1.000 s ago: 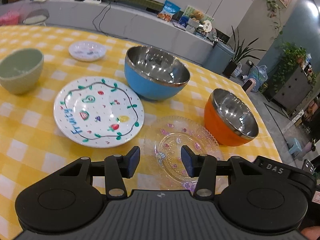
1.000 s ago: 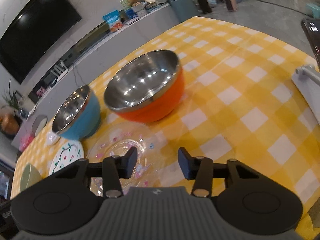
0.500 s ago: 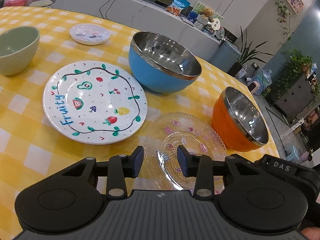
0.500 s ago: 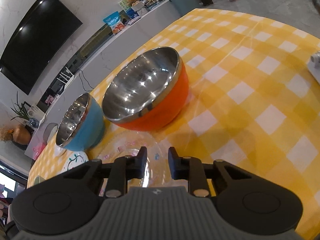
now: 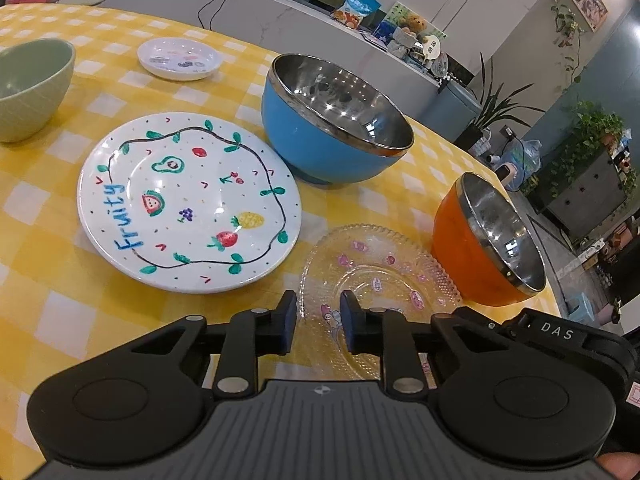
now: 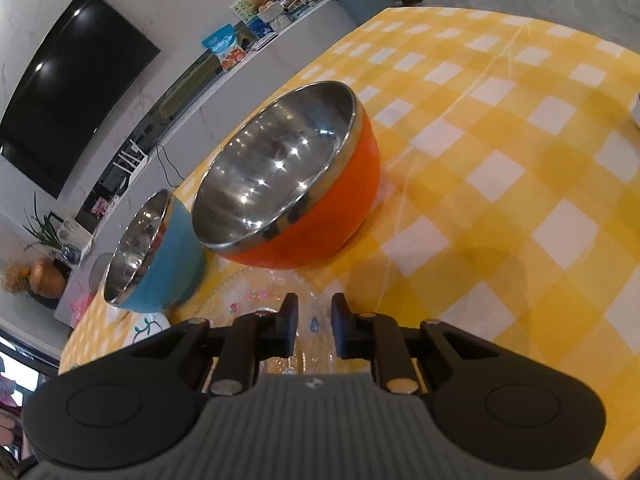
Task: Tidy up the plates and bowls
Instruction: 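Move the left gripper to the clear glass plate rim and close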
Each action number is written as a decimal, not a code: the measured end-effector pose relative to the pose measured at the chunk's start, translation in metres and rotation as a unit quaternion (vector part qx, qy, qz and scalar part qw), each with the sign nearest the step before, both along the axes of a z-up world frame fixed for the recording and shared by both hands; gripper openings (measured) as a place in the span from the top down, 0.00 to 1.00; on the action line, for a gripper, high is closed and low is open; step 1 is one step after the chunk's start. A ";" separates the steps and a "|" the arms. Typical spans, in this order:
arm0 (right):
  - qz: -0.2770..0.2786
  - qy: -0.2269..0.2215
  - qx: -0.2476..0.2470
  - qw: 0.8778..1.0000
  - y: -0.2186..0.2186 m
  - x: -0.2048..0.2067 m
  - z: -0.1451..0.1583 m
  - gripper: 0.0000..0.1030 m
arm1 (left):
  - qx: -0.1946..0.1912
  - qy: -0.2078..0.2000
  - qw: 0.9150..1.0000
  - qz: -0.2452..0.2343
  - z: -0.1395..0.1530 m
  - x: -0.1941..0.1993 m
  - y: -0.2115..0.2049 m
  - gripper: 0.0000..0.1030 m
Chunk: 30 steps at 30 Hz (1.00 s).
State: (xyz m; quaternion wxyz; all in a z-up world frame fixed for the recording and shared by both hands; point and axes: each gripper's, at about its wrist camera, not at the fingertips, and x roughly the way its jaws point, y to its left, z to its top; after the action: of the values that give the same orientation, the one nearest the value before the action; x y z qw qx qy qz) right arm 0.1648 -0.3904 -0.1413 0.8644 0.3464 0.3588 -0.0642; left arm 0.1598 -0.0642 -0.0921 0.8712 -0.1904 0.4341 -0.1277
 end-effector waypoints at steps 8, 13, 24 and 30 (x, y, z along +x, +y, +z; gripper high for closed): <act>0.008 0.012 -0.005 1.000 0.005 -0.003 0.002 0.90 | 0.012 0.000 1.000 0.004 0.000 -0.005 0.008 0.88; 0.023 0.018 0.014 0.999 0.008 -0.008 0.001 0.91 | 0.003 0.009 1.000 0.009 0.000 -0.010 0.021 0.88; 0.019 0.015 0.044 0.999 -0.001 -0.010 -0.002 0.88 | -0.005 -0.008 1.000 0.007 -0.005 -0.012 0.022 0.88; 0.022 0.005 -0.010 1.000 0.009 -0.011 0.003 0.83 | -0.014 -0.008 1.000 0.005 -0.006 -0.010 0.024 0.87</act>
State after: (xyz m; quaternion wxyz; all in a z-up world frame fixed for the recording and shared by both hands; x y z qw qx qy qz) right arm 0.1540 -0.3815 -0.1383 0.8672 0.3292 0.3701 -0.0507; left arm 0.1498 -0.0398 -0.0983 0.8724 -0.2038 0.4245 -0.1307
